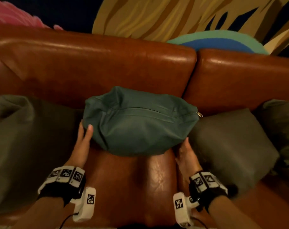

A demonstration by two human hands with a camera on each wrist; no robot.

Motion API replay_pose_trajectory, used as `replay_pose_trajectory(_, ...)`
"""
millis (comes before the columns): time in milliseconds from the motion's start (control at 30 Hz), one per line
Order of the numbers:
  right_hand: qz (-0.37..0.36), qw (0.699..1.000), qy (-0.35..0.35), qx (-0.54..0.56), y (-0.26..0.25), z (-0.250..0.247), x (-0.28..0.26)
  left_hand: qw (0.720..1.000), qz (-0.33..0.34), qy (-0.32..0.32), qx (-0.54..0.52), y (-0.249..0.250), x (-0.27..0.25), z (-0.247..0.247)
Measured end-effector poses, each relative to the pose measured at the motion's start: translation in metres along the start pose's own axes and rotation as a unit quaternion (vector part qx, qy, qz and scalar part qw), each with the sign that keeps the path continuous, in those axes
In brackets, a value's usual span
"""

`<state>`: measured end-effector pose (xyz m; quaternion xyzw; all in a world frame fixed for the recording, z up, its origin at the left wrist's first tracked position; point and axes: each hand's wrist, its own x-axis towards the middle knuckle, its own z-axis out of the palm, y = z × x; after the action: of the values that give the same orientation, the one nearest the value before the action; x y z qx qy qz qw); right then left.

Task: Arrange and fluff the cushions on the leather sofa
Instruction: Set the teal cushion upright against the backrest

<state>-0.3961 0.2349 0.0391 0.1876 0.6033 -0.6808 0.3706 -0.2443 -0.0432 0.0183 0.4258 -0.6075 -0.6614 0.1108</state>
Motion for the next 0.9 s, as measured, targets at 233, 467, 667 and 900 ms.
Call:
replay_pose_trajectory(233, -0.076, 0.996, 0.041, -0.036, -0.052, 0.051, 0.033, 0.994, 0.073, -0.055, 0.056, 0.03, 0.053, 0.017)
replay_pose_trajectory(467, -0.085, 0.981, 0.085, -0.15, -0.026, 0.044, 0.071, 0.982, -0.016, -0.023, 0.187, 0.014, 0.069, 0.034)
replay_pose_trajectory(667, -0.091, 0.97, 0.163, -0.159, -0.028, 0.047, 0.058, 0.977, 0.029, -0.02, 0.21, 0.022, 0.065, 0.028)
replay_pose_trajectory(900, -0.076, 0.968, 0.155, -0.184, -0.032, 0.06, 0.077, 0.977, -0.031, -0.035, 0.21, 0.01, 0.098, 0.026)
